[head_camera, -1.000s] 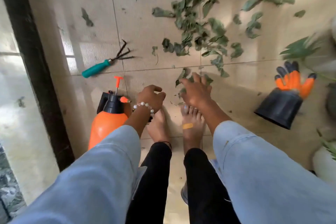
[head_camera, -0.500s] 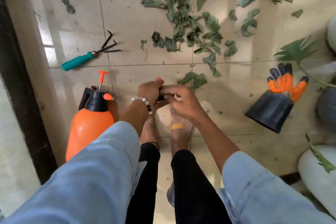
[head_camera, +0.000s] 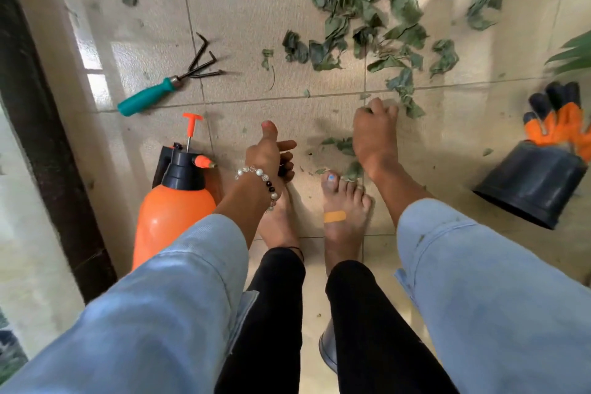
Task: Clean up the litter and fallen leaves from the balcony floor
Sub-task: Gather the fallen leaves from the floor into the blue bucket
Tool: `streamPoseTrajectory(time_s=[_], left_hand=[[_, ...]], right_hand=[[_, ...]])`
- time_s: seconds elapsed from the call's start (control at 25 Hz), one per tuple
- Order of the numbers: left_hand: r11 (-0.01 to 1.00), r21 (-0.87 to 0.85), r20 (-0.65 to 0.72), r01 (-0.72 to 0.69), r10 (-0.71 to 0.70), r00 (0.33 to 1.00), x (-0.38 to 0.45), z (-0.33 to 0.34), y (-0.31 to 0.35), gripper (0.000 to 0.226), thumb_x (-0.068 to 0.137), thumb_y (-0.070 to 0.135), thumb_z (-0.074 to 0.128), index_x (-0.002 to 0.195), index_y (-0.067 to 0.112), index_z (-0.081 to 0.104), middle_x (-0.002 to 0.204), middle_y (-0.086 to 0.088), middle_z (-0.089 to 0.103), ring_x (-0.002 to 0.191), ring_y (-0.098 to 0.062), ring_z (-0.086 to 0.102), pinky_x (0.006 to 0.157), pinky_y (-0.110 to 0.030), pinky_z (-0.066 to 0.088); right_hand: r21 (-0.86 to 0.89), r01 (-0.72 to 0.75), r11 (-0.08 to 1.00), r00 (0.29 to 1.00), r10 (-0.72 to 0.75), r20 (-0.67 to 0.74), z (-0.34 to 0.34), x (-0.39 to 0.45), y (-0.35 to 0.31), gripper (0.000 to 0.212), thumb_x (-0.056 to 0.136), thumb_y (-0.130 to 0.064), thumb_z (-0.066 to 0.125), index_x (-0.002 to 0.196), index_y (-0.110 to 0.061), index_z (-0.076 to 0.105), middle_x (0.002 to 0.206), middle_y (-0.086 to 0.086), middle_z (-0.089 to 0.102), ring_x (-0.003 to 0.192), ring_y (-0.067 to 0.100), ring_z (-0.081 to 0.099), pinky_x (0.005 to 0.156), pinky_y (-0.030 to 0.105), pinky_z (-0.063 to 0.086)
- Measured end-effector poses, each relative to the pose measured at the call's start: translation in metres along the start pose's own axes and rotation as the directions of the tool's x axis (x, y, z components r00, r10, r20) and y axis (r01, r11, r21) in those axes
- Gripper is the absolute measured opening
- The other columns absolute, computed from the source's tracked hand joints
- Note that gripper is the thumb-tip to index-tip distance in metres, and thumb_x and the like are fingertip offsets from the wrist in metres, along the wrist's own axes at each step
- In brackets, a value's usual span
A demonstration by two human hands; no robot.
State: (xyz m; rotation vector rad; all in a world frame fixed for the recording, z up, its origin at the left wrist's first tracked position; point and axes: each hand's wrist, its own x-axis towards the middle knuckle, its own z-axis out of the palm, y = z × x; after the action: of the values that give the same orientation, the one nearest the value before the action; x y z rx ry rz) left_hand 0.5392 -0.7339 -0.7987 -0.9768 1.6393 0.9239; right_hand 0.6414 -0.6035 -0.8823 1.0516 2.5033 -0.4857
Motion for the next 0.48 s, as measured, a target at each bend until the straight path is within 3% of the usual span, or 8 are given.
streamPoseTrajectory(time_s=[0.08, 0.16, 0.24, 0.28, 0.36, 0.4, 0.48], left_hand=[[1.000, -0.005, -0.002, 0.007, -0.007, 1.000, -0.005, 0.001, -0.005, 0.051, 0.102, 0.041, 0.039, 0.080, 0.002, 0.064, 0.068, -0.008, 0.056, 0.053, -0.016, 0.047, 0.051, -0.025, 0.041], [0.999, -0.047, 0.022, 0.027, -0.026, 0.999, -0.013, 0.006, -0.006, 0.044, 0.104, 0.031, 0.038, 0.084, 0.000, 0.062, 0.076, -0.013, 0.062, 0.058, -0.019, 0.056, 0.050, -0.023, 0.048], [0.990, -0.122, 0.077, 0.068, -0.059, 0.995, -0.025, 0.016, -0.008, 0.041, 0.104, 0.030, 0.037, 0.098, -0.003, 0.061, 0.085, -0.018, 0.065, 0.070, -0.026, 0.063, 0.061, -0.028, 0.056], [0.984, -0.151, 0.118, 0.095, -0.077, 0.990, -0.031, 0.021, -0.009, 0.044, 0.104, 0.034, 0.036, 0.104, -0.003, 0.060, 0.089, -0.019, 0.065, 0.077, -0.028, 0.065, 0.069, -0.034, 0.057], [0.962, -0.239, 0.186, 0.130, -0.086, 0.979, -0.041, 0.030, -0.012, 0.054, 0.100, 0.047, 0.039, 0.099, -0.002, 0.061, 0.089, -0.017, 0.067, 0.085, -0.028, 0.066, 0.079, -0.041, 0.057], [0.960, -0.251, 0.170, 0.124, -0.083, 0.982, -0.043, 0.032, -0.013, 0.056, 0.098, 0.051, 0.043, 0.090, -0.001, 0.061, 0.083, -0.015, 0.065, 0.081, -0.025, 0.066, 0.079, -0.037, 0.057], [0.982, -0.182, 0.053, 0.053, -0.044, 0.998, -0.043, 0.029, -0.016, 0.048, 0.097, 0.045, 0.050, 0.080, 0.002, 0.059, 0.076, -0.010, 0.061, 0.069, -0.018, 0.061, 0.064, -0.028, 0.053]], right_hand=[[0.313, -0.118, 0.943, 0.988, 0.143, -0.059, -0.010, -0.002, 0.010, 0.011, 0.078, 0.008, 0.064, 0.080, 0.000, 0.070, 0.091, 0.014, 0.067, 0.090, 0.026, 0.061, 0.068, 0.014, 0.041], [0.664, -0.202, 0.720, 0.955, 0.295, -0.029, -0.033, -0.013, 0.006, 0.008, 0.078, -0.001, 0.072, 0.084, -0.006, 0.073, 0.088, 0.006, 0.071, 0.081, 0.013, 0.063, 0.070, 0.000, 0.039], [0.846, -0.197, 0.495, 0.961, 0.270, 0.065, -0.053, -0.036, -0.011, 0.015, 0.076, -0.002, 0.075, 0.089, -0.008, 0.072, 0.087, 0.001, 0.071, 0.078, 0.007, 0.063, 0.071, 0.007, 0.046], [0.875, -0.189, 0.446, 0.972, 0.212, 0.102, -0.059, -0.051, -0.023, 0.017, 0.076, 0.001, 0.074, 0.090, -0.009, 0.071, 0.087, -0.001, 0.070, 0.077, 0.004, 0.062, 0.071, 0.011, 0.048], [0.847, -0.123, 0.518, 0.992, 0.056, 0.110, -0.065, -0.079, -0.043, 0.019, 0.079, 0.005, 0.066, 0.092, -0.008, 0.070, 0.087, -0.002, 0.070, 0.078, 0.003, 0.063, 0.074, 0.014, 0.049], [0.811, -0.052, 0.583, 0.994, -0.049, 0.099, -0.067, -0.089, -0.048, 0.019, 0.081, 0.004, 0.062, 0.094, -0.007, 0.070, 0.088, -0.001, 0.071, 0.079, 0.006, 0.064, 0.075, 0.019, 0.051], [0.781, 0.069, 0.621, 0.962, -0.249, 0.113, -0.072, -0.097, -0.049, 0.020, 0.086, -0.001, 0.056, 0.099, -0.006, 0.071, 0.092, 0.004, 0.072, 0.085, 0.013, 0.066, 0.079, 0.030, 0.054]])
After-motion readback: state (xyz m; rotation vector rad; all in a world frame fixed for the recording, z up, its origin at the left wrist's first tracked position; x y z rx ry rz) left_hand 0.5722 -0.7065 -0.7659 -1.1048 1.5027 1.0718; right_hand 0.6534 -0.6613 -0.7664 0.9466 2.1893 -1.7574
